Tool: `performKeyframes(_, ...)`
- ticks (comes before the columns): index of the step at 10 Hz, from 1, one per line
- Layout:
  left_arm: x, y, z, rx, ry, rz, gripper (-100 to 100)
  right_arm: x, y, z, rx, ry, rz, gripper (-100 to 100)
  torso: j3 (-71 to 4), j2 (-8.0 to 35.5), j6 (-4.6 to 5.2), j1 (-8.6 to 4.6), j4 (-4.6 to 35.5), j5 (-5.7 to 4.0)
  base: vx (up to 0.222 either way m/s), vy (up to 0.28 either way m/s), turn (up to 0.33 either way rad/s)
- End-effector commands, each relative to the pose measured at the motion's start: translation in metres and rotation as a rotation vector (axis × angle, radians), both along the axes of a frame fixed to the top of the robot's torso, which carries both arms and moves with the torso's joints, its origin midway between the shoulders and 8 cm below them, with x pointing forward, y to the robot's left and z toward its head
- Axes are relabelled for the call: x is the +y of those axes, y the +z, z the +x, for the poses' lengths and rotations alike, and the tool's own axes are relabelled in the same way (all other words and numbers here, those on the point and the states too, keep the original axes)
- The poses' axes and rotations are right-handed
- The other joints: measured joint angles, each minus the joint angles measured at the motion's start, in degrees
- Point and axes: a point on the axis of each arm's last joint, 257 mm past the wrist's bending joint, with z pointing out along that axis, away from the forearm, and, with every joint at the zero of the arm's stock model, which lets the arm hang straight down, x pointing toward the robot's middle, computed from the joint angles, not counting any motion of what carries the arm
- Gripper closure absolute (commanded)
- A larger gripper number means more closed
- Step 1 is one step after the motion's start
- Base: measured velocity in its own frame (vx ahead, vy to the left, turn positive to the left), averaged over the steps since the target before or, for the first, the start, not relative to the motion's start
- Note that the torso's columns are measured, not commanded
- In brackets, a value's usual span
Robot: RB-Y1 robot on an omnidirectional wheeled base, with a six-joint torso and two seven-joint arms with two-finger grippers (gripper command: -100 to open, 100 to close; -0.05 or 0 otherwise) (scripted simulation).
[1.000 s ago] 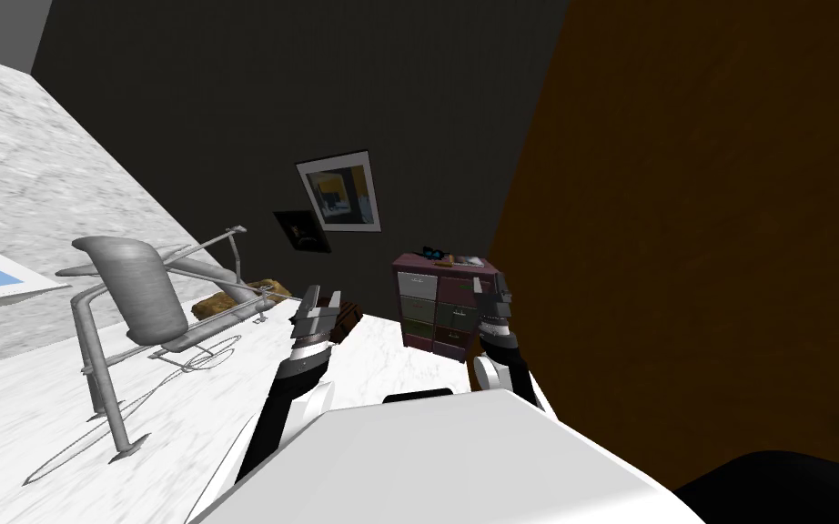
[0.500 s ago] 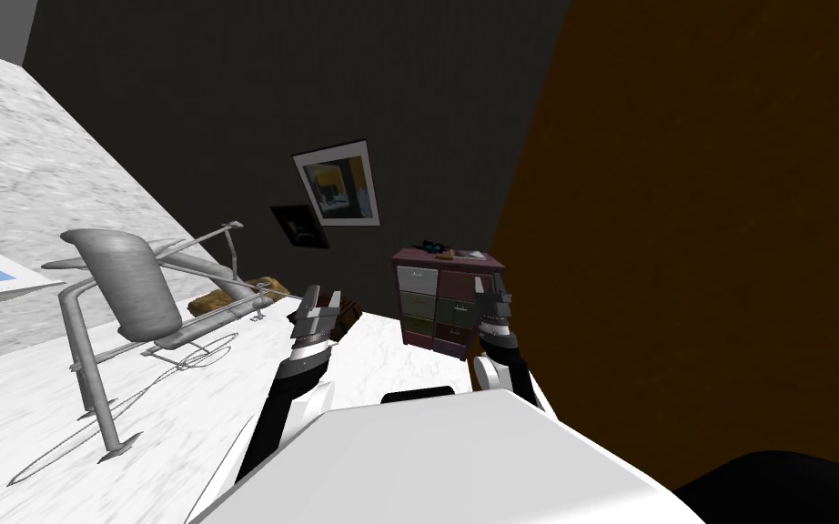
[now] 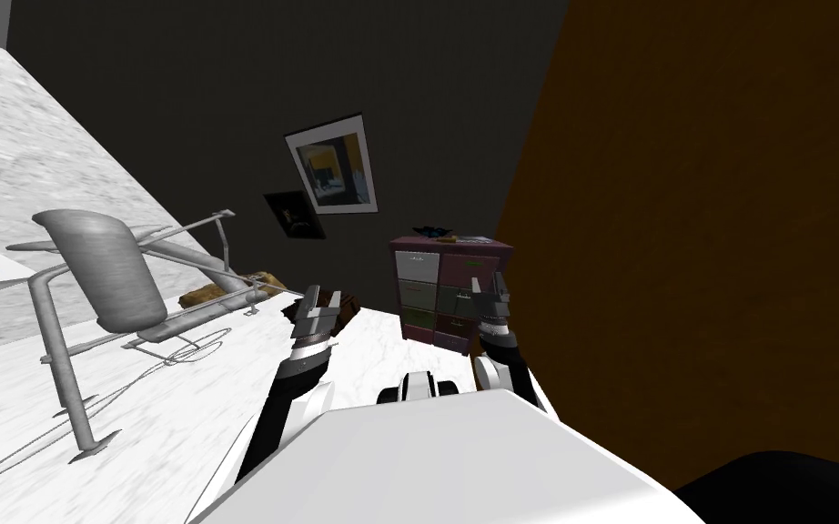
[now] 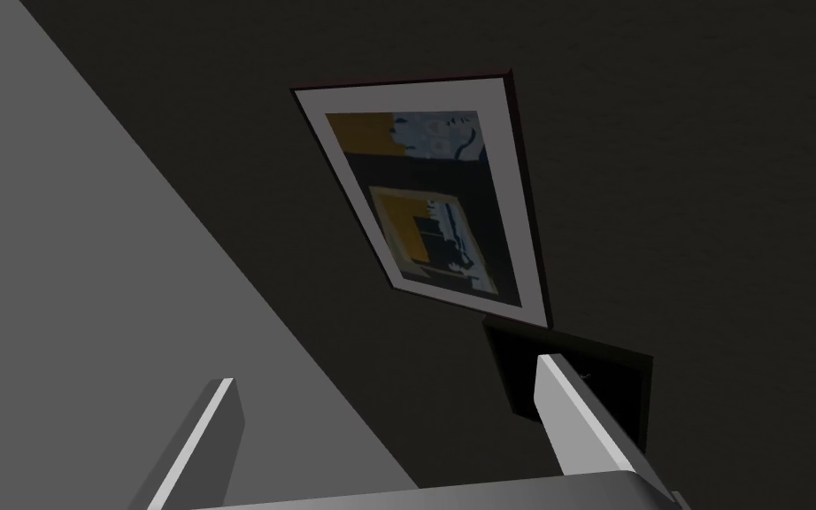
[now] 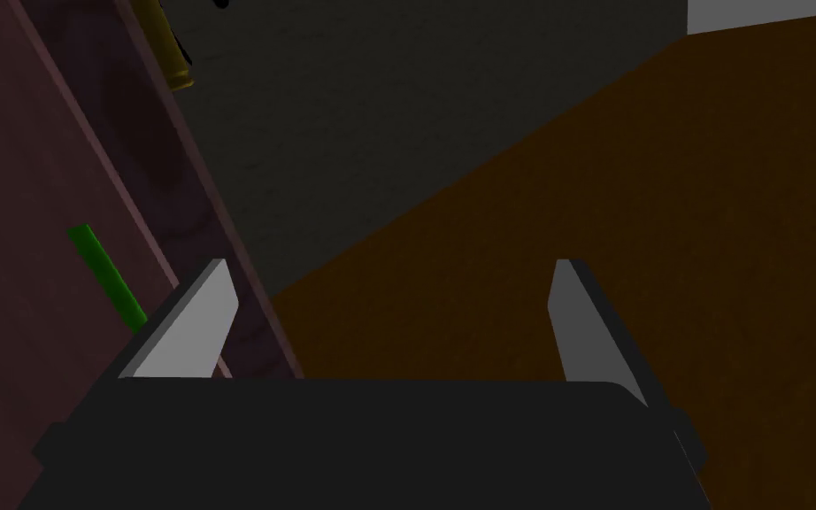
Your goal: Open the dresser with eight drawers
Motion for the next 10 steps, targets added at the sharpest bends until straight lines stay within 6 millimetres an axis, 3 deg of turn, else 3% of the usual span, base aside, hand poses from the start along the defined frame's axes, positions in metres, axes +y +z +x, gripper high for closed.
performKeyframes(1,0.000,0.000,0.000,0.000,0.000,0.000,0,0.014,-0.009,0.011,0.037,0.015,-0.104,-100,-1.1,0.5,0.00,0.03,0.6,0.01,-0.015,0.031,0.005)
performKeyframes(9,0.000,0.000,0.000,0.000,0.000,0.000,0,0.065,-0.052,0.077,0.166,-0.058,-0.524,-100,-1.4,0.7,0.00,0.04,0.8,0.01,-0.016,0.065,0.010)
performKeyframes(10,0.000,0.000,0.000,0.000,0.000,0.000,0,0.065,-0.052,0.077,0.165,-0.067,-0.533,-100,-1.4,0.7,0.01,0.03,0.8,0.01,-0.010,0.065,0.003)
